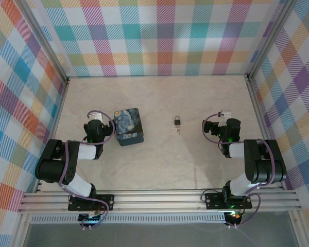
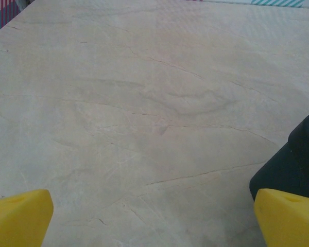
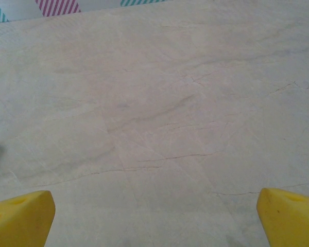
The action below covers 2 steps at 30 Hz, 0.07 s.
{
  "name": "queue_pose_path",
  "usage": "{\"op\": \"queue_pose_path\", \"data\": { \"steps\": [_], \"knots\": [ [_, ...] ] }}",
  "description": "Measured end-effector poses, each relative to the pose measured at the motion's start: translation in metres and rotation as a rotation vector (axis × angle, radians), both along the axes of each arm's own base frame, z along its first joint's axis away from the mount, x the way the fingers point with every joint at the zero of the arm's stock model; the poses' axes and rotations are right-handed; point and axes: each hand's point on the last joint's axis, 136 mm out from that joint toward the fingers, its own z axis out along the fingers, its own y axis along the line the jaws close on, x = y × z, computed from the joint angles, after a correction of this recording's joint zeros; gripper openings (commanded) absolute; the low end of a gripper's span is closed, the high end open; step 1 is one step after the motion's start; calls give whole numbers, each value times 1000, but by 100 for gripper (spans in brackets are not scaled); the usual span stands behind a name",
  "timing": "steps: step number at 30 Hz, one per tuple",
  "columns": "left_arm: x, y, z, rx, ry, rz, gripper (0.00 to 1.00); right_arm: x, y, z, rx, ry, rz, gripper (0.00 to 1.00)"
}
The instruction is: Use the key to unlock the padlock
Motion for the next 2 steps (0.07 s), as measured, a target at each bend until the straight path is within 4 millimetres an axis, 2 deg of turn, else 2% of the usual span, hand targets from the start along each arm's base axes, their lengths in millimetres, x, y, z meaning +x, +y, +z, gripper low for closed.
{"op": "queue_pose_path", "data": {
  "steps": [2],
  "knots": [
    [0,0,0,-1,0,-2,100,0,0,0,0,-2,0,100]
  ]
}}
